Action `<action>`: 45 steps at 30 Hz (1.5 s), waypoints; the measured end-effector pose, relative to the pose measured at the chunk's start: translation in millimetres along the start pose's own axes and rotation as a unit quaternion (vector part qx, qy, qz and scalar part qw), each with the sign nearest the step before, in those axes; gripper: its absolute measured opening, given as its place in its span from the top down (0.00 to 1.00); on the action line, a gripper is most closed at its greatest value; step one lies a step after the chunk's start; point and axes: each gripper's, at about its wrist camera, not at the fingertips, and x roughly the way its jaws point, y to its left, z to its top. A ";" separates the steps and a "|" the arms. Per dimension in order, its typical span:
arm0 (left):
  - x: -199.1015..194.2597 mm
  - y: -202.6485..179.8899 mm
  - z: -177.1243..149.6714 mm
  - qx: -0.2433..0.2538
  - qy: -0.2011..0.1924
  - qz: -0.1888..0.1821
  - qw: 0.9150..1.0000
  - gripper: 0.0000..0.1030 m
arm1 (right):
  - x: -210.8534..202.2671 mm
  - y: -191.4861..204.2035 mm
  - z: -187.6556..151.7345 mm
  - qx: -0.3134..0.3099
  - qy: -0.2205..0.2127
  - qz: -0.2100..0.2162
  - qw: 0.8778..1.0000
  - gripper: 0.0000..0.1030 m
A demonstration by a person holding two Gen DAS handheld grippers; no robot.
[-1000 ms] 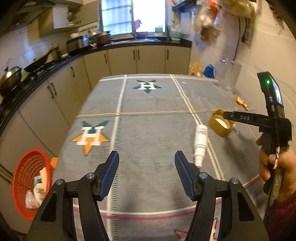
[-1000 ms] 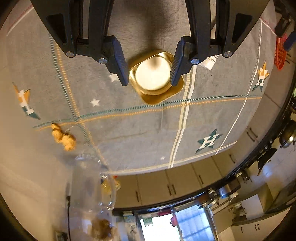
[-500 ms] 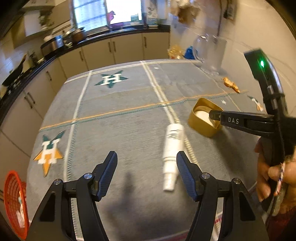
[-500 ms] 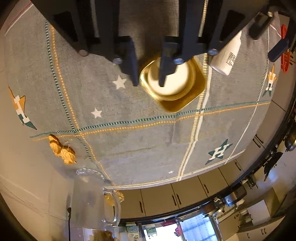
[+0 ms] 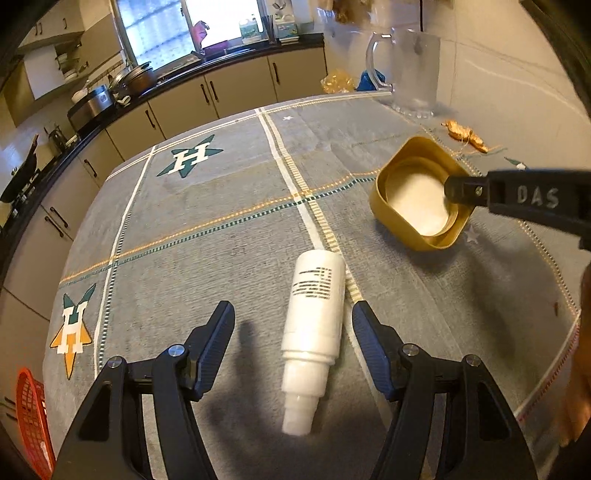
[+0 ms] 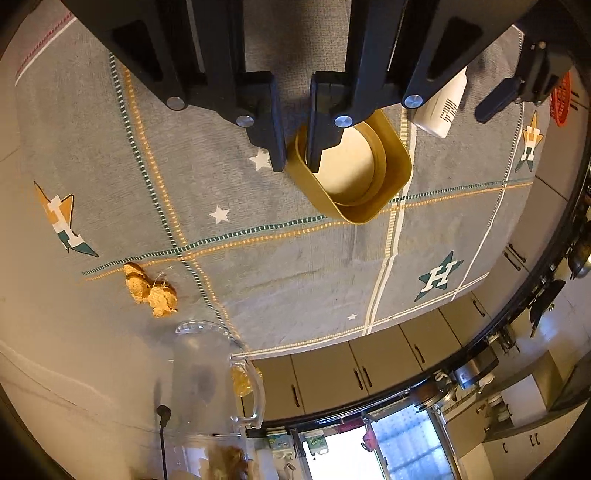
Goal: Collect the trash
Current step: 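Grasp the white spray bottle with the left gripper while the right grasps the yellow lid, then carry the spray bottle and yellow lid over the basket and open both grippers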
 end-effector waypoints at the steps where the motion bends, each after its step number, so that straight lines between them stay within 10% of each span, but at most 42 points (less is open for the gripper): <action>1: 2.2 -1.1 0.0 0.001 0.001 0.001 1.000 0.44 | -0.8 -1.0 0.2 0.003 -0.001 0.000 1.000 0.88; 5: 4.5 0.5 0.5 -0.006 0.003 -0.011 1.000 0.72 | -1.2 -5.1 2.6 0.010 -0.003 0.001 1.000 0.88; 19: -48.4 55.5 -34.9 -0.071 -0.028 -0.016 0.997 0.72 | -17.1 20.9 -5.3 -0.013 -0.007 0.055 0.998 0.88; 45: -191.3 317.5 -210.4 -0.279 -0.084 0.121 0.949 0.72 | -67.1 343.4 -110.7 -0.273 0.031 0.231 0.934 0.88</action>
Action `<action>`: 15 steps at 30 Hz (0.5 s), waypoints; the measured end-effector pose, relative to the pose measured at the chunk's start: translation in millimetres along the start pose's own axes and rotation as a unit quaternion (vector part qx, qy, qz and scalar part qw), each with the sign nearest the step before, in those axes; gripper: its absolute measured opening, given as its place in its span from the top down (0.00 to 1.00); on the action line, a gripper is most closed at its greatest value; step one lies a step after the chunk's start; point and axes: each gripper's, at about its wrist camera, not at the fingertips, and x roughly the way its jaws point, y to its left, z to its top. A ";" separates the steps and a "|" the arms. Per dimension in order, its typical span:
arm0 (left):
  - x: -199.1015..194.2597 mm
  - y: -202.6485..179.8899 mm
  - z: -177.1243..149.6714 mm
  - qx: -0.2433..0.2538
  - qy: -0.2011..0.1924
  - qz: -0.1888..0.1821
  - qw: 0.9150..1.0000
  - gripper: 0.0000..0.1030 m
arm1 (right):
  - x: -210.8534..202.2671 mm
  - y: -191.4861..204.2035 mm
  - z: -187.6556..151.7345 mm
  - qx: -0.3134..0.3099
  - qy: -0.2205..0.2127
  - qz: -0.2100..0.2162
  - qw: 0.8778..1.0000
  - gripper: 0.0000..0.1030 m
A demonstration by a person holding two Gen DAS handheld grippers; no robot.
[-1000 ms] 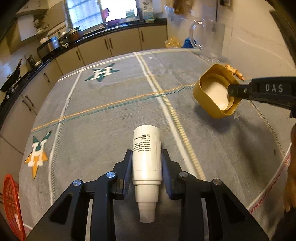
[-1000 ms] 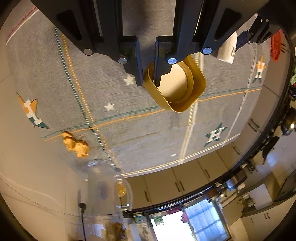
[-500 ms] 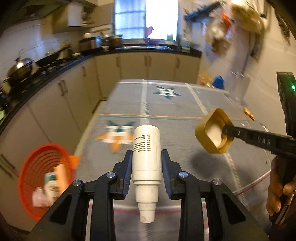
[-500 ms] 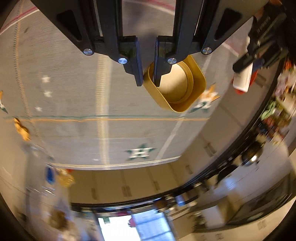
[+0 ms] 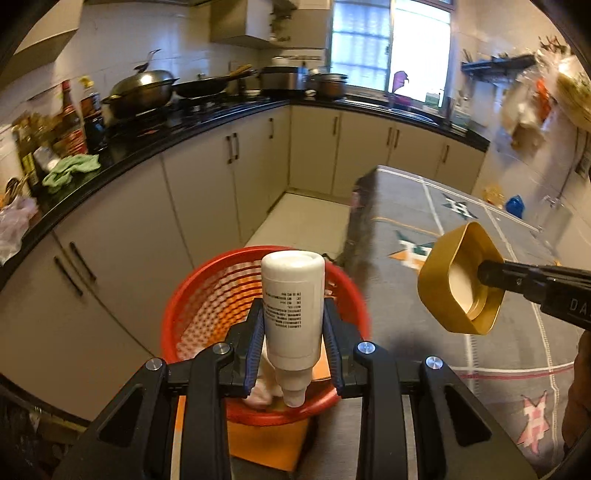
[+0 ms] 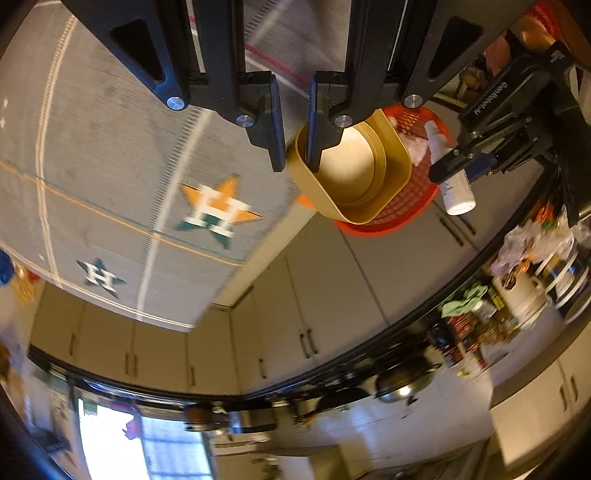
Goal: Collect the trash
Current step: 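Carry the spray bottle and yellow lid over the basket and open both grippers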
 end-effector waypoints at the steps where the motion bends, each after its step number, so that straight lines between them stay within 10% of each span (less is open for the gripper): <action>1: 0.0 5.1 -1.2 -0.004 0.000 0.000 1.000 0.72 | 3.3 7.6 1.6 -0.004 0.002 0.001 1.000 0.88; 15: 47.4 39.5 -11.1 -0.045 0.030 0.015 0.998 0.72 | 75.3 44.9 7.9 -0.008 0.051 0.008 0.999 0.87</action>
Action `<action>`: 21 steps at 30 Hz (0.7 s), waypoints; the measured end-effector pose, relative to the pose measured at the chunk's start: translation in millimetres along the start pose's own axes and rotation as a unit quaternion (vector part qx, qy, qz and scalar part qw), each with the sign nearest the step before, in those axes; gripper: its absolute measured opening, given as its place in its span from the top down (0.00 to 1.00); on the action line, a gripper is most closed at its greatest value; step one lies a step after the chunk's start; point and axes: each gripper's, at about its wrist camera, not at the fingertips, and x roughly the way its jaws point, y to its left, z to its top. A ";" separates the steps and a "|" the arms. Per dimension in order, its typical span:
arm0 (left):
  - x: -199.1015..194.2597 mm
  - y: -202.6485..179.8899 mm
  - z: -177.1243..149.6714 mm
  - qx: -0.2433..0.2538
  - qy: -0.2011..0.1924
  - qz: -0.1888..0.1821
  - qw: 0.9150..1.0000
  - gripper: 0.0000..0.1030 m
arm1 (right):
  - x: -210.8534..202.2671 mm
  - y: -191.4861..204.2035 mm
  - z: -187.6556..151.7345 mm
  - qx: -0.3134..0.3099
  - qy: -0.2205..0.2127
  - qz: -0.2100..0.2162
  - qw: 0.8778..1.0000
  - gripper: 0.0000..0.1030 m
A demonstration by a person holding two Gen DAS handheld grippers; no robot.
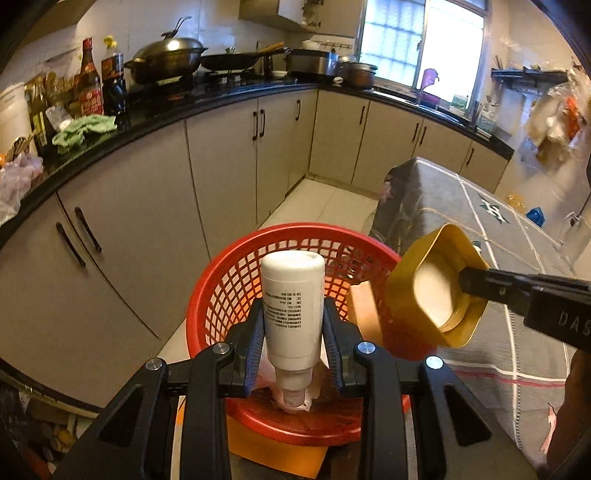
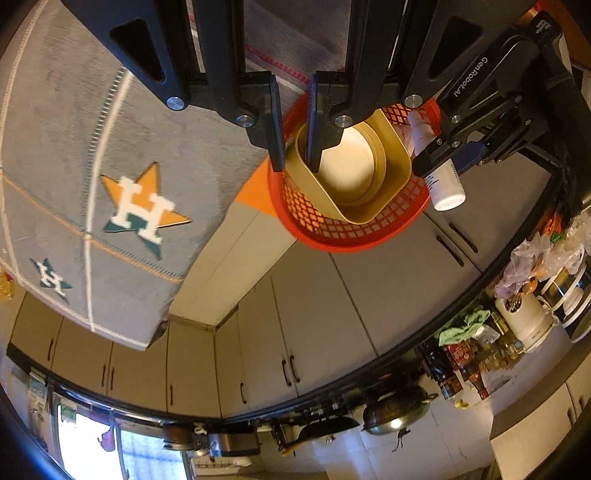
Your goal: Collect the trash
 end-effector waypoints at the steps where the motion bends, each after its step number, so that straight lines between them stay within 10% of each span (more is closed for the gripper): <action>1: 2.5 1.5 -0.4 -0.003 0.002 0.001 1.000 0.72 | 3.7 0.2 0.0 0.000 0.004 0.000 1.000 0.86; 7: 10.5 4.9 -1.5 -0.001 0.001 0.007 1.000 0.70 | 8.0 -2.4 -2.6 0.000 0.009 0.011 1.000 0.76; 16: -28.6 -18.8 -9.5 0.008 -0.051 0.034 0.998 0.32 | -42.9 -22.6 -19.5 0.002 -0.043 -0.019 0.999 0.57; 21: -69.7 -50.9 -26.1 0.038 -0.102 0.069 0.992 0.08 | -86.8 -39.6 -51.3 -0.021 -0.095 -0.079 0.992 0.25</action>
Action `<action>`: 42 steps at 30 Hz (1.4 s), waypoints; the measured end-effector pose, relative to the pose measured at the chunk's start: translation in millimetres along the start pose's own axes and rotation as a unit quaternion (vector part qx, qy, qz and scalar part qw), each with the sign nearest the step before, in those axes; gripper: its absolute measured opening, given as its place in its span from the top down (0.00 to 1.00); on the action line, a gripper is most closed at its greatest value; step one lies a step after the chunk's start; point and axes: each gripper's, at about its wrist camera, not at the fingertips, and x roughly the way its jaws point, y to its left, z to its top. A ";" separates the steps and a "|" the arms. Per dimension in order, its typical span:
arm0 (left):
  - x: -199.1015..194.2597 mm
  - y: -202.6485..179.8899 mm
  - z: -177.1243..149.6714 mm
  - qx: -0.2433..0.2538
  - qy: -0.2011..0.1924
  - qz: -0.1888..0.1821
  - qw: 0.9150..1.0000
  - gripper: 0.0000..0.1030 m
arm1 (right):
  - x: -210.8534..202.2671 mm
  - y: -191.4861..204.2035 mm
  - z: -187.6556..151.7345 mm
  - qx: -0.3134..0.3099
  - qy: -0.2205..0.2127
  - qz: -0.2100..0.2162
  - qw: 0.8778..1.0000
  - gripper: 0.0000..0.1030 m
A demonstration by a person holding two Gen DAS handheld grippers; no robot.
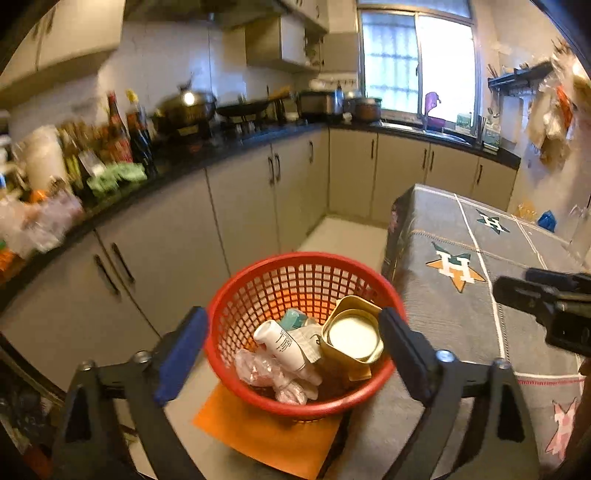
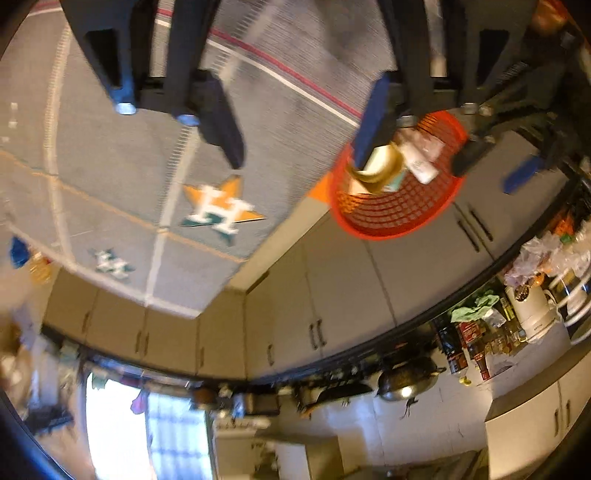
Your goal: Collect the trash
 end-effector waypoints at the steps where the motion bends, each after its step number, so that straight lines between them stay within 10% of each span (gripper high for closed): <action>1: -9.0 -6.1 -1.5 0.008 -0.011 0.001 1.000 0.06 | -7.5 -4.8 -5.6 -0.006 -0.008 -0.017 1.000 0.25; 19: -81.7 -90.7 -52.7 0.057 -0.024 -0.006 0.998 0.00 | -116.8 -82.4 -119.4 -0.022 -0.099 -0.121 0.987 0.13; 42: -83.4 -104.4 -57.7 0.071 -0.019 -0.009 0.997 0.00 | -118.0 -87.1 -128.5 -0.024 -0.099 -0.116 0.988 0.11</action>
